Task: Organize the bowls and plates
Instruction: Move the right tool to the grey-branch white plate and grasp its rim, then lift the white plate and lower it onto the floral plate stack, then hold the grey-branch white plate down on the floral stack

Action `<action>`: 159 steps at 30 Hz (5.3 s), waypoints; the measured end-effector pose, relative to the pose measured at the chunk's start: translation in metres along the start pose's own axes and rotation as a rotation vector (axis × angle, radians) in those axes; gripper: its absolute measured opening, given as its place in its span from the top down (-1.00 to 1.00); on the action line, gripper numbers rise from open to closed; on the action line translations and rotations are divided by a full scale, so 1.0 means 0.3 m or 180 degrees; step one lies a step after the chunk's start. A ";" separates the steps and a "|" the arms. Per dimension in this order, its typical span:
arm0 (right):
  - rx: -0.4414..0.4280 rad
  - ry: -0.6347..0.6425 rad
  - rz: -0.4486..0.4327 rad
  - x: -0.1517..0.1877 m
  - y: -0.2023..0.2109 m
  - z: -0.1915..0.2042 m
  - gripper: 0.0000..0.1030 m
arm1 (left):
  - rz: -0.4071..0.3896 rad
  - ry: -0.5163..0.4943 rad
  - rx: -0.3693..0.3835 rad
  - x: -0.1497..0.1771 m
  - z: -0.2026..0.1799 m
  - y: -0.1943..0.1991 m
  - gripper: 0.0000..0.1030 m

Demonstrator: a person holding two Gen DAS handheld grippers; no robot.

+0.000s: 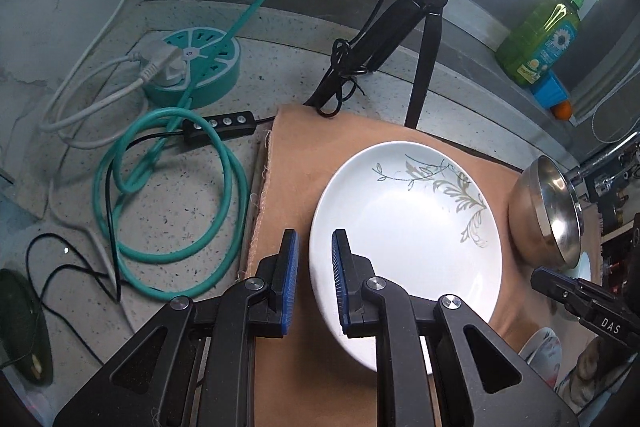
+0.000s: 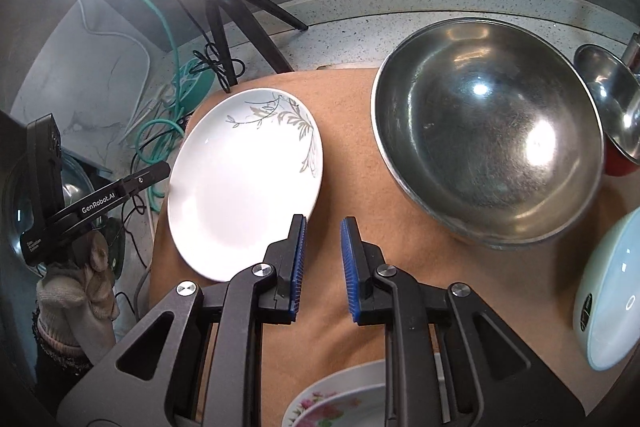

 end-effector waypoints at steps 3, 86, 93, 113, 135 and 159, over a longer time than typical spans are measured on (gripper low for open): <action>0.0028 0.0024 0.0007 -0.012 -0.027 0.004 0.66 | 0.0021 0.0008 0.0007 -0.003 0.008 -0.017 0.71; -0.0007 -0.0438 0.0114 0.259 0.435 -0.320 0.87 | 0.0231 -0.0196 0.0672 0.363 -0.505 0.311 0.86; 0.0073 -0.0490 0.0147 0.314 0.483 -0.382 0.87 | 0.0335 -0.0242 0.0739 0.439 -0.559 0.328 0.86; 0.0205 -0.0516 0.0275 0.419 0.519 -0.462 0.87 | 0.0499 -0.0400 0.0767 0.544 -0.618 0.327 0.86; 0.0250 -0.0418 0.0323 0.434 0.486 -0.450 0.87 | 0.0537 -0.0433 0.0689 0.564 -0.612 0.297 0.86; 0.0411 0.0012 0.0413 0.431 0.471 -0.433 0.83 | 0.0564 -0.0500 0.0694 0.563 -0.610 0.295 0.86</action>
Point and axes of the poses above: each gripper's, at about its wrist camera, not at the fingertips, and y roughly against the way its jaws point, z to its left, x to its underside, the point moved 9 cm from there along -y, roughly the way its jaws point, and after that the axes turned 15 degrees about -z, right-handed, at the moved point
